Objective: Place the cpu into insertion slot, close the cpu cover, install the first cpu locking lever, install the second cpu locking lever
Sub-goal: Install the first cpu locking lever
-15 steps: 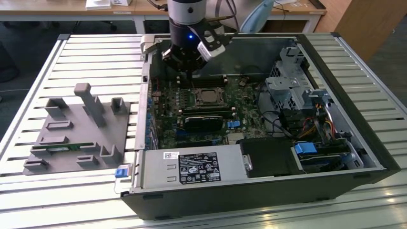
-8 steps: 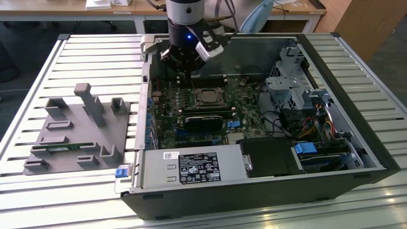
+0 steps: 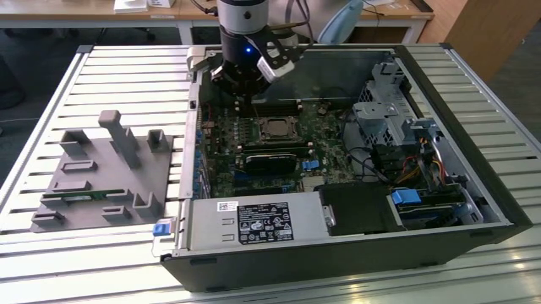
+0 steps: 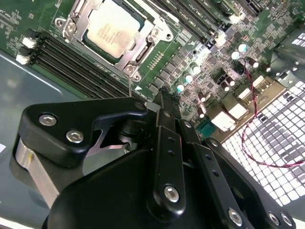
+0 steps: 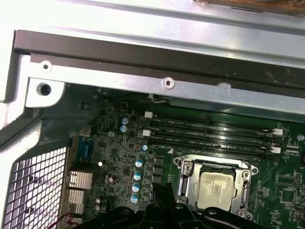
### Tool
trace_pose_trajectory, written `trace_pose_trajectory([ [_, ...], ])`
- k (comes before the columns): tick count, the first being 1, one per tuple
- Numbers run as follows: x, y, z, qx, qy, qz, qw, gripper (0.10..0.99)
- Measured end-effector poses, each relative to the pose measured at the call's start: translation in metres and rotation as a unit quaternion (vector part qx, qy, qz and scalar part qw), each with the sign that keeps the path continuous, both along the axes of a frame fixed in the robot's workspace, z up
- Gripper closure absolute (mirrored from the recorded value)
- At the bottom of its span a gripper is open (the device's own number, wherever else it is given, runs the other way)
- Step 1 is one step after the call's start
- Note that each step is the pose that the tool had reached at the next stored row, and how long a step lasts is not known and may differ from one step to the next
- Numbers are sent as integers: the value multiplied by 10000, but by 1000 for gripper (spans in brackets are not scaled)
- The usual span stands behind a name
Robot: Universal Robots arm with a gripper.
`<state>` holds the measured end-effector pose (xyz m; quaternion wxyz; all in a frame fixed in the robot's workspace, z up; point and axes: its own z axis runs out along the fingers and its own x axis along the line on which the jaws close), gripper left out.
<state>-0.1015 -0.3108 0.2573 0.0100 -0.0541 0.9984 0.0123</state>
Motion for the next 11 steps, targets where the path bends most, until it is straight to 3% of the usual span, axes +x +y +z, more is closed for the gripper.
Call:
trace_pose_trajectory([
  [11,-6,132,-34,1,0,-42,10000,980],
])
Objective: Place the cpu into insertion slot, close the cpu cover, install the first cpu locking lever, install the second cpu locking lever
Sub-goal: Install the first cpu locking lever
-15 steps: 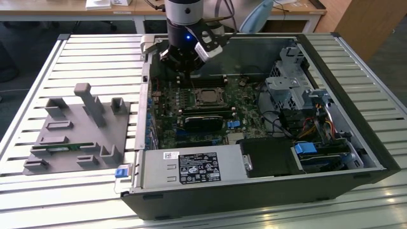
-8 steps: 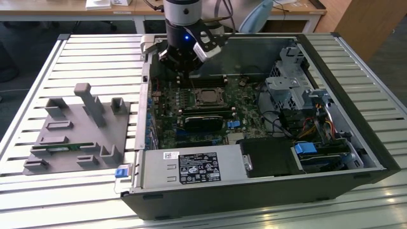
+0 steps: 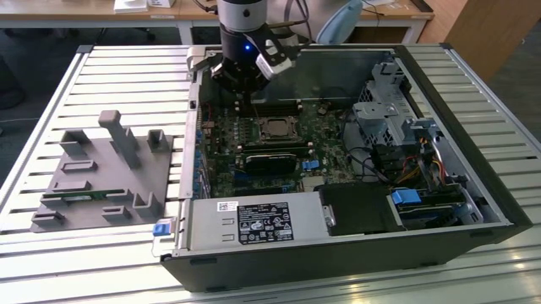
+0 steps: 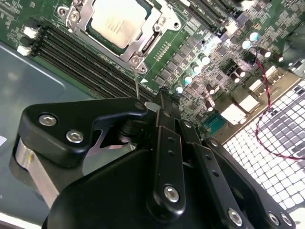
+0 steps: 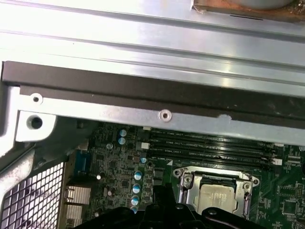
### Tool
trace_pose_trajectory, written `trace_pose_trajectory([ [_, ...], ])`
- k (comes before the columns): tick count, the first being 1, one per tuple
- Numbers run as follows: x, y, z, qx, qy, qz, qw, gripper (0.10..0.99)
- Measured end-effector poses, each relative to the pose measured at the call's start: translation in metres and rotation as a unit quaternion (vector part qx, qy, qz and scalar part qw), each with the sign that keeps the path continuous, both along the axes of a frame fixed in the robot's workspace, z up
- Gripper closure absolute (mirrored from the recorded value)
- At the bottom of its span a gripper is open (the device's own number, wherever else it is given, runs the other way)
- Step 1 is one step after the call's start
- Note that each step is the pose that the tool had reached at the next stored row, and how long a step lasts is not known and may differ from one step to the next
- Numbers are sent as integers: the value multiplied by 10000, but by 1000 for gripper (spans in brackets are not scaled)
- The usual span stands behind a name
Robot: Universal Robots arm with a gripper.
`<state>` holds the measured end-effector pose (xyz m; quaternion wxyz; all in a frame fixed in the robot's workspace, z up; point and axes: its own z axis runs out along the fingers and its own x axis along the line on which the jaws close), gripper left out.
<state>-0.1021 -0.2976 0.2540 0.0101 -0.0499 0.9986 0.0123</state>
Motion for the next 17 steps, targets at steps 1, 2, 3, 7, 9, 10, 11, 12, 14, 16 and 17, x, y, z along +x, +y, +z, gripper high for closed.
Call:
trace_pose_trajectory([
  [1,0,8,-3,0,0,0,10000,980],
  [2,0,16,-6,0,0,0,10000,980],
  [3,0,22,-11,1,0,0,10000,980],
  [7,1,49,-25,0,0,-1,10000,980],
  [9,7,58,-27,0,0,-2,10000,980],
  [10,12,62,-27,0,0,-2,10000,980],
  [11,18,67,-27,0,0,-3,10000,980],
  [12,24,72,-27,0,0,-3,10000,980],
  [14,37,77,-27,0,0,-4,10000,980],
  [16,51,79,-28,0,0,-5,10000,980],
  [17,63,80,-28,0,0,-5,10000,980],
])
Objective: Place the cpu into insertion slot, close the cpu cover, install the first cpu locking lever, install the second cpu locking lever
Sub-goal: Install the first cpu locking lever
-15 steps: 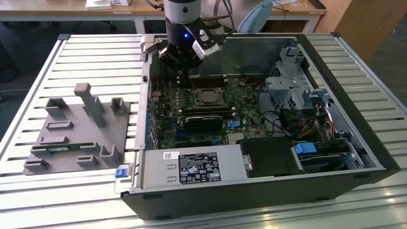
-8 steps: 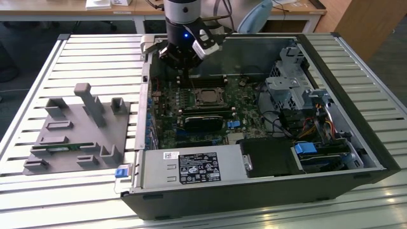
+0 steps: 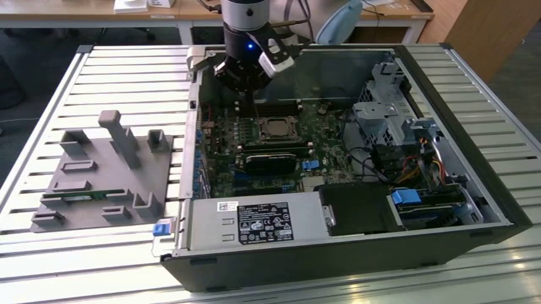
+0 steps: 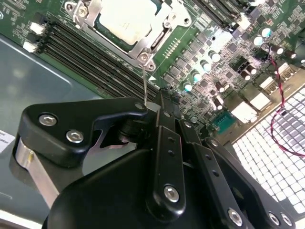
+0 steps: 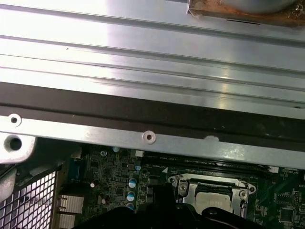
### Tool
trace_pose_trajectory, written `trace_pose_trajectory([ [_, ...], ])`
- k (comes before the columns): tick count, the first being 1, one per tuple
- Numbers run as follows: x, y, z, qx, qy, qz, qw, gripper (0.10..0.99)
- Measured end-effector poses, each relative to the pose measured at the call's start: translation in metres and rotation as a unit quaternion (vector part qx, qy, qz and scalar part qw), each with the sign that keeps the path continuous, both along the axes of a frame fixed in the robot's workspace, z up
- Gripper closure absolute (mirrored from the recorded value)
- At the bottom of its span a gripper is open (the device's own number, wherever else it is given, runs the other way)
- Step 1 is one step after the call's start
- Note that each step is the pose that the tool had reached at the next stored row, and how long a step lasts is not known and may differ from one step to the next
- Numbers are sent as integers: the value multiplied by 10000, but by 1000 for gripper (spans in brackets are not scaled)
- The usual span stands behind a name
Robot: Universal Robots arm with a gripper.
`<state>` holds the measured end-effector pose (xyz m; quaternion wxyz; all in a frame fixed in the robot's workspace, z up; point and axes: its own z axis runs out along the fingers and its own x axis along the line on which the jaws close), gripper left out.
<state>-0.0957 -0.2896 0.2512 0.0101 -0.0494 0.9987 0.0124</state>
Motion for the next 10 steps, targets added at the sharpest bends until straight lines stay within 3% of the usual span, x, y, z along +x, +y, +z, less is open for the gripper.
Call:
trace_pose_trajectory([
  [10,62,0,-5,0,2,-18,10000,980],
])
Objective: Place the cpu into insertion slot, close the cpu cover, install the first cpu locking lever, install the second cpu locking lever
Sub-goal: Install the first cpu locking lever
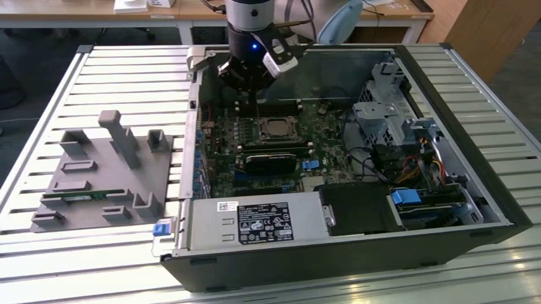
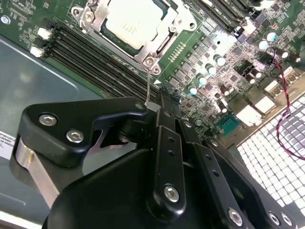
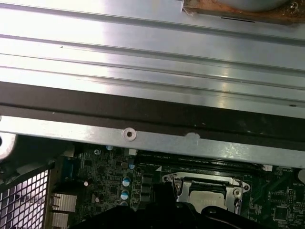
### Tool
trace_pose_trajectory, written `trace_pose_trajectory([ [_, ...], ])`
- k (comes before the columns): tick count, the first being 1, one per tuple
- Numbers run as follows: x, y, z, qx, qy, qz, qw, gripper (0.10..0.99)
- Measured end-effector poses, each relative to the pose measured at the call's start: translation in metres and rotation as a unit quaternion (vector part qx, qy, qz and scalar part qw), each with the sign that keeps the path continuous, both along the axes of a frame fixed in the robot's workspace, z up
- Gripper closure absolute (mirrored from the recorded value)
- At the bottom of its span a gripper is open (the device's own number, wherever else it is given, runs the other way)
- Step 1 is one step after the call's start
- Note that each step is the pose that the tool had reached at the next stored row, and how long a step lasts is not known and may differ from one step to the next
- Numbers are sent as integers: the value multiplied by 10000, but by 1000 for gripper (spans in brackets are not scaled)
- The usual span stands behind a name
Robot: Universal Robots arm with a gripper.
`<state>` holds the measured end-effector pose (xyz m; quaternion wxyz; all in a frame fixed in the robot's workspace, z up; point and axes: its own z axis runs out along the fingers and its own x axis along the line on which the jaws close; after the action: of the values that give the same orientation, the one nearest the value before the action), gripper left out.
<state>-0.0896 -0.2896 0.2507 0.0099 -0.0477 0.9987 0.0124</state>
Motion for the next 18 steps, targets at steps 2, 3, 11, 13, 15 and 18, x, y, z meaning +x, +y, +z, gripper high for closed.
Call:
trace_pose_trajectory([
  [2,7,0,-2,0,0,-2,10000,980],
  [3,9,0,-4,0,0,-2,10000,980],
  [11,80,0,-21,0,3,-2,10000,980],
  [13,109,0,-24,-1,5,-3,10000,980],
  [15,167,0,-28,-1,11,-2,10000,980],
  [18,241,0,-36,-1,17,-3,10000,980],
])
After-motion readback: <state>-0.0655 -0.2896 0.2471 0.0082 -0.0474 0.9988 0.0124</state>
